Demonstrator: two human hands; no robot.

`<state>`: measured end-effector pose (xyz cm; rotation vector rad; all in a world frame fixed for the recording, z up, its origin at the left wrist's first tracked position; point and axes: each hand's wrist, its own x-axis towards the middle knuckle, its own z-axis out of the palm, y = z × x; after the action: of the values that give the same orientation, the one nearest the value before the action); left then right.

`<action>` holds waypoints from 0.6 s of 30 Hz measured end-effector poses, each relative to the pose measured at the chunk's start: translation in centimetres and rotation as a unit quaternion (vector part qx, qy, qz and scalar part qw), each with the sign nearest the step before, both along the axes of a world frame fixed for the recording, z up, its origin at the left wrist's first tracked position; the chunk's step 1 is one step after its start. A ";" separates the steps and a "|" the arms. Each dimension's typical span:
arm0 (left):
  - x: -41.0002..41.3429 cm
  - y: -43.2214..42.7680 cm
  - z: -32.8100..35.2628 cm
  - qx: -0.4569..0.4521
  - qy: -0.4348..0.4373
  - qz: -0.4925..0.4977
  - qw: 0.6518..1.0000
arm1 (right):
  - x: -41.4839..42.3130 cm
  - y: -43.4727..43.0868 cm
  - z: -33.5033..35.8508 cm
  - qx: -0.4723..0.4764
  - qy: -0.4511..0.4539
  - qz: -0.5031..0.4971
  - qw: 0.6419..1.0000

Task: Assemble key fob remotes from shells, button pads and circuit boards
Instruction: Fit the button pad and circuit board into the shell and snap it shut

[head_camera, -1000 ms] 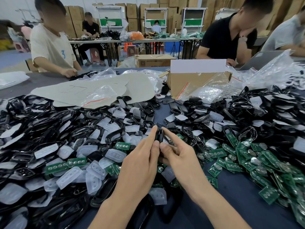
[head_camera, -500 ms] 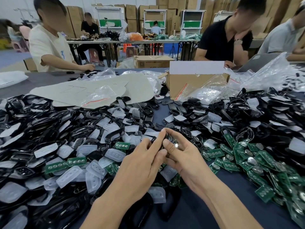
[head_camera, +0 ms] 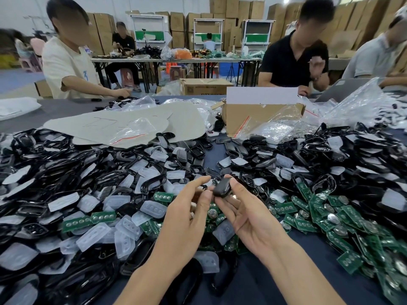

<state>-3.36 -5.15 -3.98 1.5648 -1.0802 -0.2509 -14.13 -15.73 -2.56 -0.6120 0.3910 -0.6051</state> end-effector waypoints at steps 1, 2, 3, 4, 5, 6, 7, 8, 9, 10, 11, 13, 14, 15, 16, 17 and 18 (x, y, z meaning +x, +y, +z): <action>0.0 0.0 0.0 0.000 0.001 0.002 1.000 | 0.0 0.0 0.0 0.001 0.003 -0.001 1.000; 0.0 0.0 0.0 -0.004 -0.002 0.004 1.000 | 0.1 0.0 0.0 0.001 0.006 -0.002 1.000; 0.0 0.0 0.0 -0.008 -0.007 0.006 1.000 | 0.1 -0.1 0.0 0.001 0.008 -0.004 1.000; 0.0 0.0 0.1 -0.012 -0.012 0.007 1.000 | 0.2 -0.1 0.0 0.002 0.011 -0.007 1.000; 0.0 0.0 0.1 -0.015 -0.016 0.008 1.000 | 0.3 -0.1 0.0 0.004 0.014 -0.010 1.000; 0.0 0.0 0.1 -0.018 -0.021 0.008 1.000 | 0.3 -0.1 -0.1 0.008 0.018 -0.013 1.000; 0.0 0.0 0.0 -0.018 -0.028 0.007 0.999 | 0.4 -0.1 -0.2 0.015 0.022 -0.014 1.000; 0.0 -0.1 0.0 -0.019 -0.037 0.006 0.999 | 0.4 -0.1 -0.3 0.023 0.026 -0.013 0.999; 0.1 -0.1 -0.1 -0.020 -0.048 0.007 0.999 | 0.4 -0.1 -0.3 0.034 0.029 -0.010 0.999; 0.1 -0.2 -0.2 -0.021 -0.057 0.009 0.998 | 0.5 -0.1 -0.4 0.044 0.031 -0.007 0.999; 0.2 -0.2 -0.2 -0.022 -0.063 0.010 0.998 | 0.4 -0.1 -0.5 0.052 0.034 -0.003 0.998; 0.2 -0.2 -0.2 -0.021 -0.069 0.010 0.997 | 0.4 -0.2 -0.5 0.062 0.038 0.001 0.997; 0.2 -0.2 -0.2 -0.019 -0.071 0.009 0.997 | 0.4 -0.2 -0.5 0.062 0.038 0.001 0.997; 0.2 -0.2 -0.2 -0.018 -0.072 0.007 0.997 | 0.4 -0.2 -0.6 0.059 0.039 0.000 0.998; 0.2 -0.2 -0.3 -0.017 -0.073 0.007 0.997 | 0.5 -0.2 -0.6 0.050 0.039 -0.004 0.998; 0.2 -0.2 -0.3 -0.016 -0.074 0.008 0.997 | 0.5 -0.1 -0.7 0.036 0.041 -0.013 0.998; 0.2 -0.2 -0.3 -0.017 -0.076 0.010 0.997 | 0.5 -0.1 -0.7 0.013 0.042 -0.026 0.999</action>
<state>-3.15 -5.39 -4.27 1.5828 -1.1799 -0.1005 -13.60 -15.79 -3.30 -0.6048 0.4949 -0.6246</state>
